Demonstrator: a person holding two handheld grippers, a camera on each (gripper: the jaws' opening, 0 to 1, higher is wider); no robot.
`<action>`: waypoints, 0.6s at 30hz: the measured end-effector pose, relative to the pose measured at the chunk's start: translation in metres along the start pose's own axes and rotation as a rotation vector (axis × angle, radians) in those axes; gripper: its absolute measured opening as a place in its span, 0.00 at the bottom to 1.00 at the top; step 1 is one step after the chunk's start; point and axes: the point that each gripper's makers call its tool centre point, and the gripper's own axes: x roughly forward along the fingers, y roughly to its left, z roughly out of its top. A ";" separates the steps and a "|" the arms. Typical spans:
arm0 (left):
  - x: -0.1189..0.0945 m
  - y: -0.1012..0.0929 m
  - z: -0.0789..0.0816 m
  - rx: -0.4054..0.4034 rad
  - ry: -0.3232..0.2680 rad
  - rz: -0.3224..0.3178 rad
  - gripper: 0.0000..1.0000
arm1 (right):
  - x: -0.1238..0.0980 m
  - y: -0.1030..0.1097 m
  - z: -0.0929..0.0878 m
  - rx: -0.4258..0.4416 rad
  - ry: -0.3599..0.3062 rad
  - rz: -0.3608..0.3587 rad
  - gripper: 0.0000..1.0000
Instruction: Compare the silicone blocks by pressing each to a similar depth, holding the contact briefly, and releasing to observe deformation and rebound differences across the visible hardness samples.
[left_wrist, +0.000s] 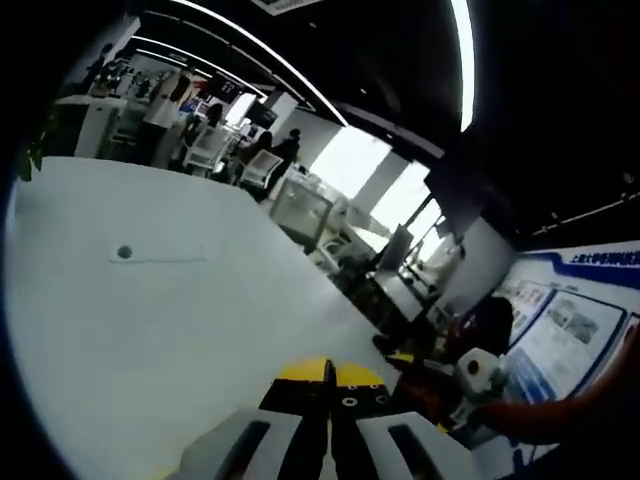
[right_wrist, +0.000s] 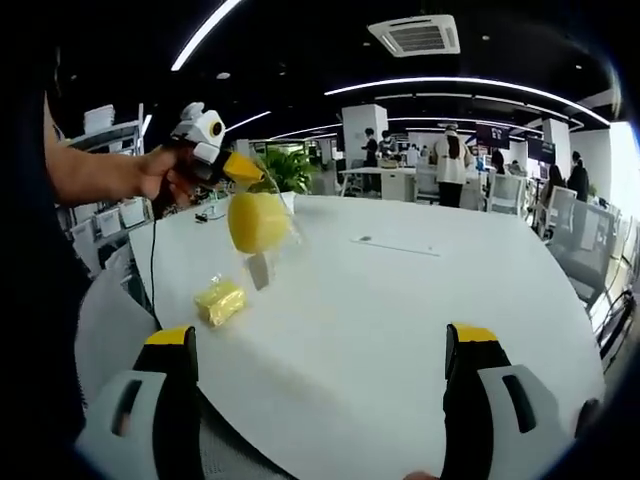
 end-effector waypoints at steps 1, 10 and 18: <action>-0.002 -0.003 0.005 0.007 -0.005 -0.003 0.00 | 0.000 0.000 0.002 0.002 -0.002 0.002 0.96; -0.016 -0.030 0.039 0.058 -0.054 -0.041 0.00 | 0.000 0.007 0.064 -0.003 -0.099 0.104 0.96; -0.023 -0.044 0.055 0.075 -0.085 -0.062 0.00 | 0.006 0.012 0.116 -0.028 -0.161 0.188 0.96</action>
